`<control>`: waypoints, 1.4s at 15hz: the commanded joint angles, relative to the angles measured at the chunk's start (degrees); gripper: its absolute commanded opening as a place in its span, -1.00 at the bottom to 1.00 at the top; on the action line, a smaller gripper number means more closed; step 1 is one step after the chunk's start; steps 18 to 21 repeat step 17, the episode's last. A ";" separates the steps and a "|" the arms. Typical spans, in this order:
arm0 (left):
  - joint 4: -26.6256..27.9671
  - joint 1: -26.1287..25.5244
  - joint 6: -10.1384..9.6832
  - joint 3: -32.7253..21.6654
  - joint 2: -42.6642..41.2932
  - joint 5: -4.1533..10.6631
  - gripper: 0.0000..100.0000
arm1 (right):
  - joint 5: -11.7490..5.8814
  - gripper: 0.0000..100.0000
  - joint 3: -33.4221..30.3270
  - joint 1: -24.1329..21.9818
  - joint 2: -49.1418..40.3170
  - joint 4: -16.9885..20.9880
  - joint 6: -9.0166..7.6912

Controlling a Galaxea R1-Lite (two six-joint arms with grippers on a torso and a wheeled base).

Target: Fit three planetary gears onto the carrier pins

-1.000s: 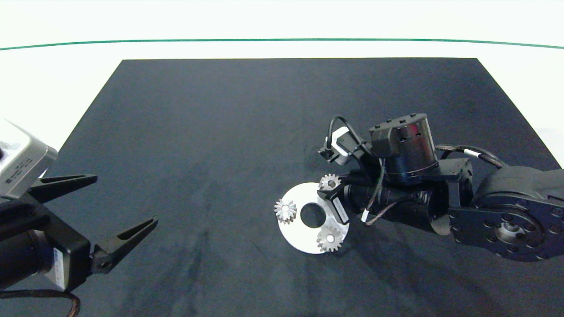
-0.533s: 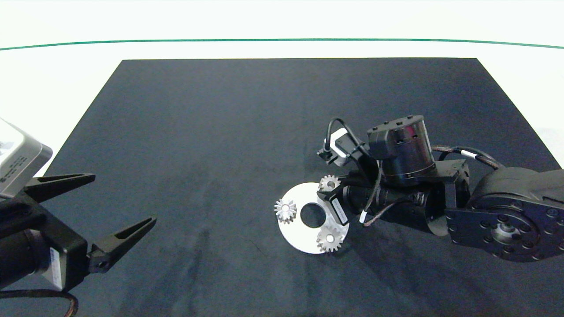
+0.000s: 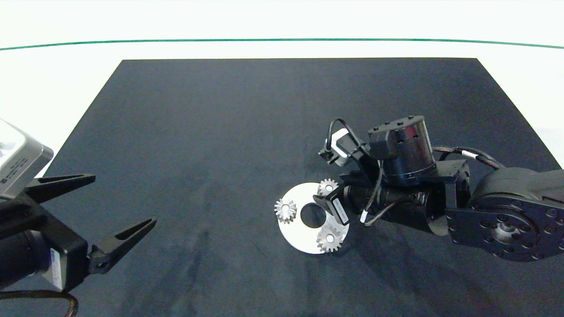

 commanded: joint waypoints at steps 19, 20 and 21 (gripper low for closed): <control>0.38 14.32 0.86 5.72 -12.06 0.20 1.00 | -14.32 1.00 32.74 -25.65 -57.09 3.43 0.90; 0.38 14.32 0.86 5.72 -12.06 0.20 1.00 | -14.32 1.00 32.74 -25.65 -57.09 3.43 0.90; 0.38 14.32 0.86 5.72 -12.06 0.20 1.00 | -14.32 1.00 32.74 -25.65 -57.09 3.43 0.90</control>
